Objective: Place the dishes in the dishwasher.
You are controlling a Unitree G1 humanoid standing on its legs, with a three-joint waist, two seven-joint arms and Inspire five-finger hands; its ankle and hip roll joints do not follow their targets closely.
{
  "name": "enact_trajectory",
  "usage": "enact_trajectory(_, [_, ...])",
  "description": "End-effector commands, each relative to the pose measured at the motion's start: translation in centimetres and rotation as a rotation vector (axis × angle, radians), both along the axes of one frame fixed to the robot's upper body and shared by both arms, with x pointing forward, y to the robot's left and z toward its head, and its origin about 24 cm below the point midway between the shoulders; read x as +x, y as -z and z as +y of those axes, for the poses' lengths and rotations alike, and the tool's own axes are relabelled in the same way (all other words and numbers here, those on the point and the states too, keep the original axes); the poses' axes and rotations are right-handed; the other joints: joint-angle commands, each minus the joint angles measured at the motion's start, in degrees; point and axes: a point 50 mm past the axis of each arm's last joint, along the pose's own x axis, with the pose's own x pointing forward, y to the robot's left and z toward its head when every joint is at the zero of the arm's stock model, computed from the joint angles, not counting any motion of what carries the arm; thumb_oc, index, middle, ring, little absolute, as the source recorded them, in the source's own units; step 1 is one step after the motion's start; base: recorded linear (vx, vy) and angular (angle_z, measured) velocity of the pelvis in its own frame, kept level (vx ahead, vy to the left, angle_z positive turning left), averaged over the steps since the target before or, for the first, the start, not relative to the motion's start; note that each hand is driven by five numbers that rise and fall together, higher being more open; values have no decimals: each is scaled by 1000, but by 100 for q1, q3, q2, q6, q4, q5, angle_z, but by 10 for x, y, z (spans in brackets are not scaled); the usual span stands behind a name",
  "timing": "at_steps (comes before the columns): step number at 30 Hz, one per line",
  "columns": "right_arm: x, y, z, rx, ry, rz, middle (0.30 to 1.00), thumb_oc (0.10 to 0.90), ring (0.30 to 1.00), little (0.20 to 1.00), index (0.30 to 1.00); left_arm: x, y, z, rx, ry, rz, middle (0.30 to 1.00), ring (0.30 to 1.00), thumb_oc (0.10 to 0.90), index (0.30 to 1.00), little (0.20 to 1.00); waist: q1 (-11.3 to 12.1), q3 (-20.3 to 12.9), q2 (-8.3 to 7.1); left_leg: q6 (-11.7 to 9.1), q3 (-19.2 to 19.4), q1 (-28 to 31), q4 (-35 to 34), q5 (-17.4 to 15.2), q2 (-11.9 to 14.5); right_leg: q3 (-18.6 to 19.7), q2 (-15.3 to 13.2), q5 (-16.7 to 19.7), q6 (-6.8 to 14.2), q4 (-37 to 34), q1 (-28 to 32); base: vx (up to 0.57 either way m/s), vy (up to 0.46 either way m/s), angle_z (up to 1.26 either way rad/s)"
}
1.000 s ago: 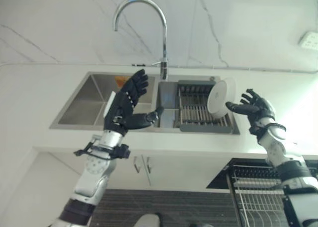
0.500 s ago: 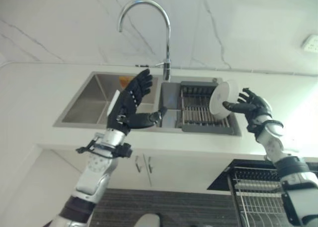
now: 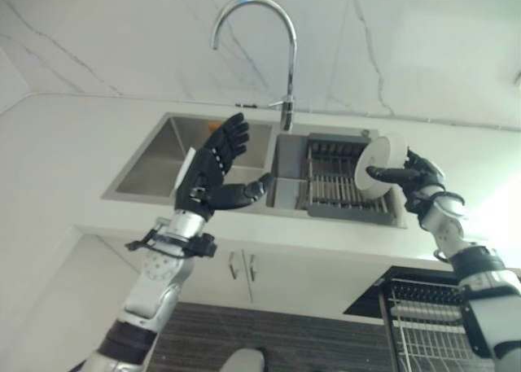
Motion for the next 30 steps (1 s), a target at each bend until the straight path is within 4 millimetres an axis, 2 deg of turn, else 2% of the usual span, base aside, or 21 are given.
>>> enact_trajectory(1, [14, -66, -14, -28, 48, -207, 900, 800, 900, 900, 900, 2, -39, -9, -28, 65, -180, 900, 900, 800, 900, 900, 102, -651, -112, -440, -64, 264, 165, -649, 310, 277, -166, -173, 465, -373, 380, 0, 0, 0])
enact_trajectory(3, [14, -66, -16, -25, 66, -204, 900, 800, 900, 900, 900, 3, -39, -9, -27, 65, -178, 900, 900, 800, 900, 900, 114, -649, -107, -443, -70, 263, 165, -650, 308, 260, -177, -172, 469, -373, 384, 0, 0, 0])
enact_trajectory(4, [14, -67, -17, -18, 77, -206, 742, 695, 742, 742, 742, 3, -39, -9, -27, 65, -176, 900, 900, 800, 900, 900, 121, -646, -106, -442, -76, 264, 165, -650, 305, 250, -180, -173, 470, -373, 390, 0, 0, 0])
enact_trajectory(6, [14, -69, -21, -23, 110, -213, 300, 400, 300, 300, 300, 4, -38, -10, -27, 64, -168, 900, 900, 800, 900, 900, 137, -657, -105, -447, -76, 265, 165, -646, 303, 233, -188, -172, 474, -373, 397, -1, 0, 2])
enact_trajectory(16, [17, -88, -36, -102, 266, -204, 300, 400, 300, 300, 300, 5, -33, -12, -46, 58, -132, 900, 900, 800, 900, 900, 270, -703, -106, -467, -157, 234, 165, -602, 285, 150, -203, -191, 457, -373, 419, -1, 24, 9])
enact_trajectory(23, [17, -103, -35, -157, 305, -274, 300, 400, 300, 300, 300, 1, -28, -10, -55, 67, -123, 900, 900, 800, 900, 900, 351, -683, -115, -466, -230, 233, 165, -585, 254, 99, -216, -195, 449, -373, 443, 3, 19, 9])
enact_trajectory(26, [17, -116, -27, -164, 291, -363, 300, 400, 300, 300, 300, -2, -27, -9, -61, 71, -126, 900, 900, 800, 900, 900, 335, -668, -113, -455, -236, 243, 165, -587, 244, 117, -211, -189, 450, -373, 441, 8, 15, 2])
enact_trajectory(28, [13, -131, -18, -146, 275, -488, 300, 400, 300, 300, 300, -6, -26, -8, -67, 73, -132, 900, 900, 800, 900, 900, 309, -661, -106, -445, -226, 250, 165, -593, 244, 147, -201, -190, 451, -373, 432, 32, 42, -2])
enact_trajectory(29, [6, -146, -9, -161, 279, -604, 300, 400, 300, 300, 300, -11, -27, -6, -41, 63, -164, 900, 900, 800, 900, 900, 261, -647, -95, -430, -215, 257, 165, -606, 237, 187, -196, -181, 457, -373, 413, 38, 46, -7])
enact_trajectory(30, [1, -152, -7, -197, 318, -662, 300, 400, 300, 300, 300, -15, -31, -7, 21, 55, -218, 900, 900, 800, 900, 900, 237, -641, -91, -424, -203, 262, 165, -616, 237, 209, -196, -176, 465, -373, 404, 45, 58, -12])
